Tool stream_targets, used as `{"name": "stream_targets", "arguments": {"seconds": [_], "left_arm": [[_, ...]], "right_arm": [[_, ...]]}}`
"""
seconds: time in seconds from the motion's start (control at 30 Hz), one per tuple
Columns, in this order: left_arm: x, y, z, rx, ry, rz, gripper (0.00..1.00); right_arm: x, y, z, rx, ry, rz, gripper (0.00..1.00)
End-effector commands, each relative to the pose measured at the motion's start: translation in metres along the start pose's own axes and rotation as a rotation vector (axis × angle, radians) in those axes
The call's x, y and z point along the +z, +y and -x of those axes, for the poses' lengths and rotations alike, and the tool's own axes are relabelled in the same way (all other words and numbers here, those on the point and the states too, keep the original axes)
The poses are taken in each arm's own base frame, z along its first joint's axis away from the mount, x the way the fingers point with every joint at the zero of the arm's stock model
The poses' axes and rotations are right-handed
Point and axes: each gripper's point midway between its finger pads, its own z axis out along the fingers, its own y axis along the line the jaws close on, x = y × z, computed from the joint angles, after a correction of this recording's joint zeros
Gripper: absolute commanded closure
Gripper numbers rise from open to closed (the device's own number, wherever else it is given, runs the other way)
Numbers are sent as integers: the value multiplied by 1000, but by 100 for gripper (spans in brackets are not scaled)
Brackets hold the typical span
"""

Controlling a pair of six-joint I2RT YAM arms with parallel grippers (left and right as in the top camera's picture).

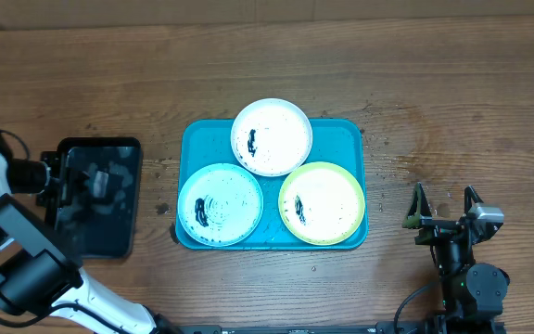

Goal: Clean dirty plates on tray and stack at the side
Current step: 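Swish the sponge in the basin water with the left gripper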

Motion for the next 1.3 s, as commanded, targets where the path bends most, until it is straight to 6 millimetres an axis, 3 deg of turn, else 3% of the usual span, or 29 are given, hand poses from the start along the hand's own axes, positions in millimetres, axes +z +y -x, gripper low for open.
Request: {"name": "stream_targets", "arguments": {"seconds": [0.0, 0.13, 0.3, 0.37, 0.47, 0.67, 0.77, 0.97, 1.07, 1.27], "left_arm": [[23, 7, -16, -51, 21, 62, 96], [16, -15, -24, 54, 79, -53, 96], [-25, -33, -29, 124, 78, -103, 96], [-31, -34, -27, 149, 50, -91, 96], [-18, -19, -11, 114, -37, 22, 96], [39, 11, -2, 69, -13, 67, 96], [32, 12, 1, 71, -8, 49, 96], [-9, -4, -7, 123, -20, 43, 96], [-2, 10, 19, 117, -152, 147, 96], [36, 24, 18, 144, -121, 149, 96]], "right_arm": [[0, -1, -2, -7, -5, -2, 0], [0, -1, -2, -7, -5, -3, 0], [0, -1, -2, -7, -5, -3, 0], [0, -1, -2, -7, -5, -3, 0], [0, -1, -2, -7, -5, -3, 0], [0, -1, -2, -7, -5, -3, 0], [0, -1, -2, -7, -5, -3, 0], [0, -1, -2, -7, -5, -3, 0], [0, -1, -2, -7, -5, -3, 0], [0, -1, -2, -7, -5, -3, 0]]}}
